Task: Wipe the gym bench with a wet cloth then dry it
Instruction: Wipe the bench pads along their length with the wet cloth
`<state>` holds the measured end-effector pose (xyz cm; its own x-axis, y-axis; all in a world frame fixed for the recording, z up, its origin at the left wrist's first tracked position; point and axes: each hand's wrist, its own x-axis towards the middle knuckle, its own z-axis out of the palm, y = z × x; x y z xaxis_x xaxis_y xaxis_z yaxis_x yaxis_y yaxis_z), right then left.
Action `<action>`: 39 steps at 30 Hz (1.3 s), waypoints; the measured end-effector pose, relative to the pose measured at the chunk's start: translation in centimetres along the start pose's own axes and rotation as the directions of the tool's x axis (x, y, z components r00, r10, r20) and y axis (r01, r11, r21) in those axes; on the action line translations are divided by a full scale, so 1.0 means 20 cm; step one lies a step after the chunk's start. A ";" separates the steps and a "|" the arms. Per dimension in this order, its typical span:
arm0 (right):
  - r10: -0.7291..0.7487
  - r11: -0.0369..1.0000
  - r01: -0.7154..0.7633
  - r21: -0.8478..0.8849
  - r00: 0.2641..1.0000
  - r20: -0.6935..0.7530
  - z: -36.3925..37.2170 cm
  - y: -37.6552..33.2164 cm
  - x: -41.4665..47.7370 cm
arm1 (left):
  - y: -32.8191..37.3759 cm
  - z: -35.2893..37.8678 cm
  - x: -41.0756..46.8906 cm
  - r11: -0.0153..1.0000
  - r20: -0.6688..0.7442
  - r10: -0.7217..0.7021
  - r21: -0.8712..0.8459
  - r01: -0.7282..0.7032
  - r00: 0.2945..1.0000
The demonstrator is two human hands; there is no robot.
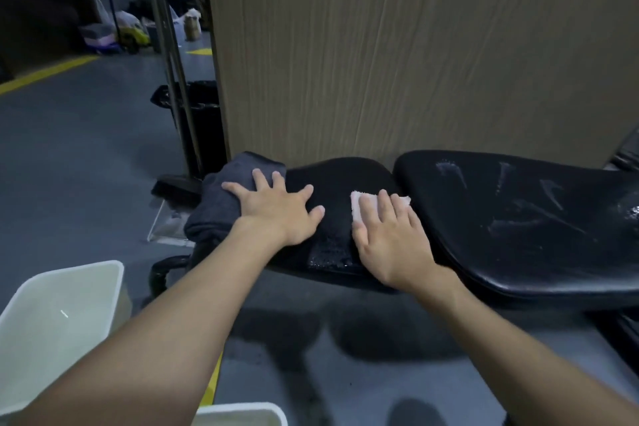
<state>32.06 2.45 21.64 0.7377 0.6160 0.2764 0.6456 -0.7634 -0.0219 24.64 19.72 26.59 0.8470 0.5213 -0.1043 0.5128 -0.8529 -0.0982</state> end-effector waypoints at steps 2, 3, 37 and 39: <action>-0.058 0.998 0.056 -0.028 0.996 -0.062 -0.02 -0.08 -0.16 | -0.01 -0.02 0.02 1.000 -0.005 0.003 -0.023 -0.003 1.000; -0.094 0.994 0.090 -0.057 0.993 -0.073 -0.02 -0.13 -0.21 | -0.02 -0.03 0.02 0.999 -0.015 0.007 -0.050 -0.007 1.000; -0.726 0.687 0.710 -0.154 0.668 -0.163 -0.04 0.12 -0.23 | 0.19 -0.03 0.02 0.944 -0.238 0.055 -0.303 -0.128 0.970; -0.657 0.751 0.660 -0.039 0.739 -0.147 -0.10 0.20 -0.22 | 0.30 -0.03 0.04 0.893 -0.259 0.086 -0.407 -0.190 0.962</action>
<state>30.93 -3.73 22.22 0.0920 0.9286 0.3595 0.9634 -0.1743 0.2035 28.44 15.06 26.46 0.8954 0.4199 0.1480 0.3540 -0.8731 0.3352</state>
